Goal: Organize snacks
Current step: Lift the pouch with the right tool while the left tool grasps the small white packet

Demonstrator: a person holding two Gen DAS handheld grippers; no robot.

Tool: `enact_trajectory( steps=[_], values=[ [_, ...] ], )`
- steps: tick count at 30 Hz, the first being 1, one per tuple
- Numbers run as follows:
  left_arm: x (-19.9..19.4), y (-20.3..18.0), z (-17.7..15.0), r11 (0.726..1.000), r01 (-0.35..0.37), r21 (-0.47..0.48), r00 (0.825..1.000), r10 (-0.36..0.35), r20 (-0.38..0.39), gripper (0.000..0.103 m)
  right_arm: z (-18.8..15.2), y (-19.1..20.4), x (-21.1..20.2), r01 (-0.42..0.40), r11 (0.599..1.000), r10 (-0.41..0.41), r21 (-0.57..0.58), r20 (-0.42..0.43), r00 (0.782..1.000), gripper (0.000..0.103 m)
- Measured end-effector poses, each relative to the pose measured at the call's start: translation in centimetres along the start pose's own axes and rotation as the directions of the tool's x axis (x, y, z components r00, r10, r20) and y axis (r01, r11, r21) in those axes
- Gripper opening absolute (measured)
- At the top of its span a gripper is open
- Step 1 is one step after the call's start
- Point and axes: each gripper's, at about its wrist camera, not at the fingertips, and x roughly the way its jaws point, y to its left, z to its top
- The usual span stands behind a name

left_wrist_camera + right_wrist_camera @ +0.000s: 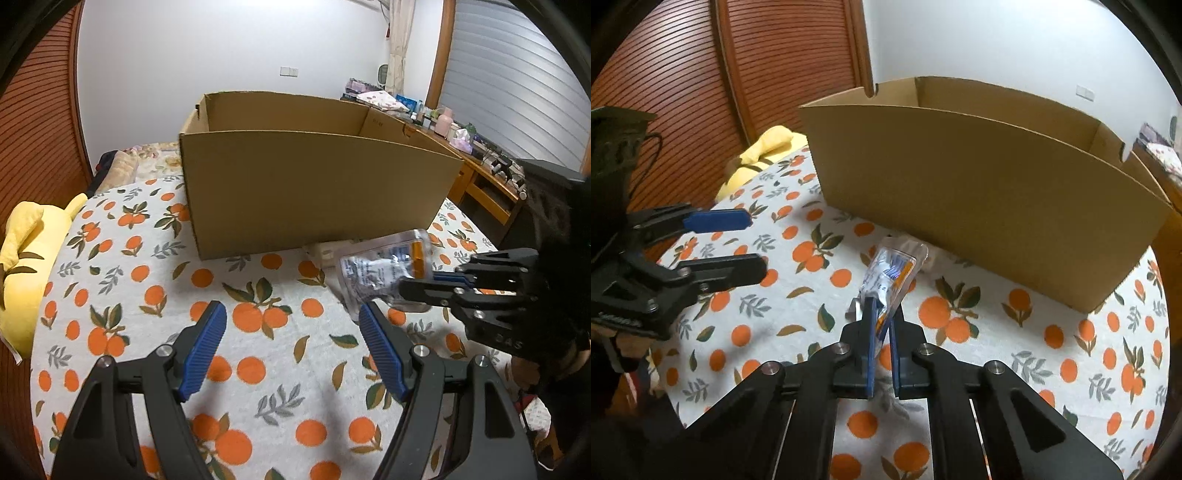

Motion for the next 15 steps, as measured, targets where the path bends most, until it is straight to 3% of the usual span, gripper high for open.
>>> enact_trajectory(
  steps=[15],
  values=[
    [7.0,-3.0,3.7,1.000,-0.006,0.023,0.998,0.008,-0.062,0.075,-1.3,-3.6,-4.2,0.047,0.998,-0.049,0.028,0.071,0.996,0.000]
  ],
)
